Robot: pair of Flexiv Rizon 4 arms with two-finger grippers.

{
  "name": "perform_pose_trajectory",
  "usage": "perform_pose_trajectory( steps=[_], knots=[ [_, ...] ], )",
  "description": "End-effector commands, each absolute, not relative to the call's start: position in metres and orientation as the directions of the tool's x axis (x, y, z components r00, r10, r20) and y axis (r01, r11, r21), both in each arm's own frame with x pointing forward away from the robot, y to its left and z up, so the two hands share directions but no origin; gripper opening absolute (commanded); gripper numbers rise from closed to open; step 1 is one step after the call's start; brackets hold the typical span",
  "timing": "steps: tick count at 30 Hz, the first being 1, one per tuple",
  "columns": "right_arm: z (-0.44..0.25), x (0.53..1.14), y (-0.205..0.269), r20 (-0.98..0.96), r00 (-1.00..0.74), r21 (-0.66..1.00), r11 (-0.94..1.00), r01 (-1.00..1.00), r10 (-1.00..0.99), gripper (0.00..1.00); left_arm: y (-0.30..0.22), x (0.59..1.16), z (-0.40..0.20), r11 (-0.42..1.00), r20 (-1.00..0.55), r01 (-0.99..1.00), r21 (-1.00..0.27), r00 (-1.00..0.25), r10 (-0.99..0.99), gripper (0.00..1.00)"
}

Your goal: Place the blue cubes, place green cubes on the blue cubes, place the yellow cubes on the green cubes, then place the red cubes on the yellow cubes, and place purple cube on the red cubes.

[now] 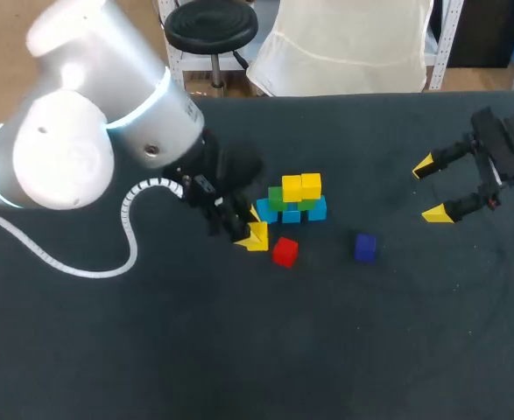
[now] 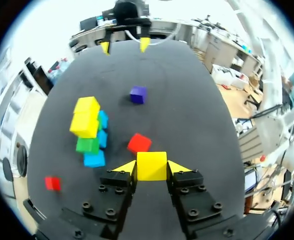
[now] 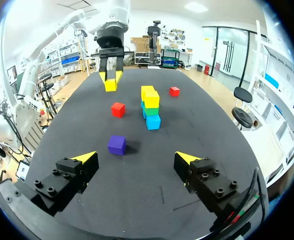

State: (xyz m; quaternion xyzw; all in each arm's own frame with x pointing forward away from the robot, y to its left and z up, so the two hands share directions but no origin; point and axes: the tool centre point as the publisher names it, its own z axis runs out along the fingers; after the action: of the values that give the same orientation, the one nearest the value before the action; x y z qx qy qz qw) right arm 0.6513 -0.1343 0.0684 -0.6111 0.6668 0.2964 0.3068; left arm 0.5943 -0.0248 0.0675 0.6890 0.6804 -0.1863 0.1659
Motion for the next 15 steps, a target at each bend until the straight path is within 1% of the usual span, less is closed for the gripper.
perform_pose_trajectory(
  steps=[1, 15],
  knots=[
    [0.067, 0.653, -0.134, -0.773, -0.063, 0.020, 0.075, -0.997, -0.631, 1.00, -0.022, 0.598, 0.077, -0.007, -0.474, 1.000, -0.004, 0.004, 0.881, 0.00],
    [0.067, 0.653, -0.134, -0.773, -0.063, 0.020, 0.075, -0.997, -0.631, 1.00, -0.034, 0.640, 0.092, -0.018, -0.476, 1.000, 0.022, 0.026, 0.879, 0.00]
  ],
)
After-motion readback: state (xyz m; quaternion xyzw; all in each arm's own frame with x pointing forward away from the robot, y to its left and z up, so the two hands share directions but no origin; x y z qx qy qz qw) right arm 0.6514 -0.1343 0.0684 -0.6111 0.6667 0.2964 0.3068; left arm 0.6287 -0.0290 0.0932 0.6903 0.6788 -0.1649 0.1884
